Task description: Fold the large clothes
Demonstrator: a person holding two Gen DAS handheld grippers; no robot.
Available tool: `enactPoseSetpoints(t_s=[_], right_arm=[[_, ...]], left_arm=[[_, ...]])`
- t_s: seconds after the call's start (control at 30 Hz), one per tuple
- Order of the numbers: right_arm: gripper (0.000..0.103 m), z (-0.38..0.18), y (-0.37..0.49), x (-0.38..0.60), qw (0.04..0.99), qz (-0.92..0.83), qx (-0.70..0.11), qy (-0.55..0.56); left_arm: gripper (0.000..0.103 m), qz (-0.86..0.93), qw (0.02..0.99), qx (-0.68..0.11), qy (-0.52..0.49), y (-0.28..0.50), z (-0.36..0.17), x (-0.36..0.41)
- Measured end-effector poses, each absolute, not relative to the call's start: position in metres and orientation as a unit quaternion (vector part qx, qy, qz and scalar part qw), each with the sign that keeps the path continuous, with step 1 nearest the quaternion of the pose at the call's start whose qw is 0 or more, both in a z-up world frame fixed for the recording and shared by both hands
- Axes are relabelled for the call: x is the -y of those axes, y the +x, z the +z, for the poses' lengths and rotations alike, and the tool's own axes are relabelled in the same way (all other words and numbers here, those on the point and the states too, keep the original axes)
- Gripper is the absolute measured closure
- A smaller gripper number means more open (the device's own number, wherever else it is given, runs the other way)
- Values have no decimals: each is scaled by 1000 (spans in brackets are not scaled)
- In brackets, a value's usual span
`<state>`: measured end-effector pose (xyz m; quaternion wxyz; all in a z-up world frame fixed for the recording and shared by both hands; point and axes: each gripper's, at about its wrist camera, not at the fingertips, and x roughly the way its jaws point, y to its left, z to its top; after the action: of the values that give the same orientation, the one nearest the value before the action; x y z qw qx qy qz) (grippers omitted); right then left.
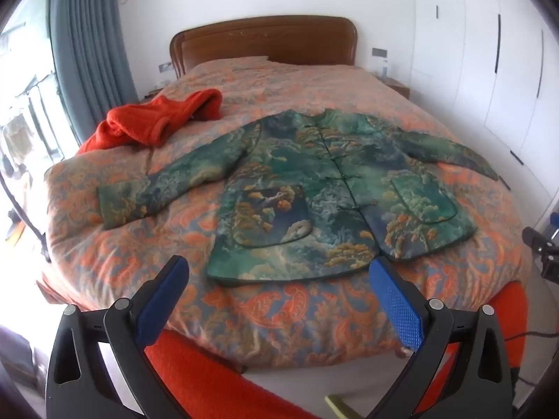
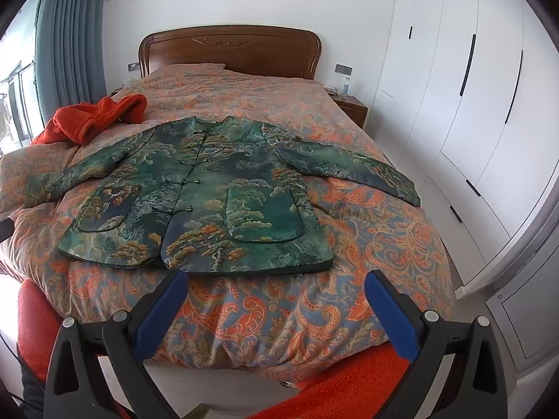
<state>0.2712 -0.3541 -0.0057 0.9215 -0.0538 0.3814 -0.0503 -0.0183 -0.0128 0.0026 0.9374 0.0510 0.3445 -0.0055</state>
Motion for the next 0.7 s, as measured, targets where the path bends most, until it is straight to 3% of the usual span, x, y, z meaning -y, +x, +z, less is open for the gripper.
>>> enactPoseSetpoints(t_s=[0.13,0.7], right_arm=[[0,-7,272,354,922,-50,-381,-53],[0,-4,270,356,923,-54,-377,-53]], left_arm=[[0,-8,929,-370,15,1,1,-20],[0,-7,933,-360,22,0,2,-14]])
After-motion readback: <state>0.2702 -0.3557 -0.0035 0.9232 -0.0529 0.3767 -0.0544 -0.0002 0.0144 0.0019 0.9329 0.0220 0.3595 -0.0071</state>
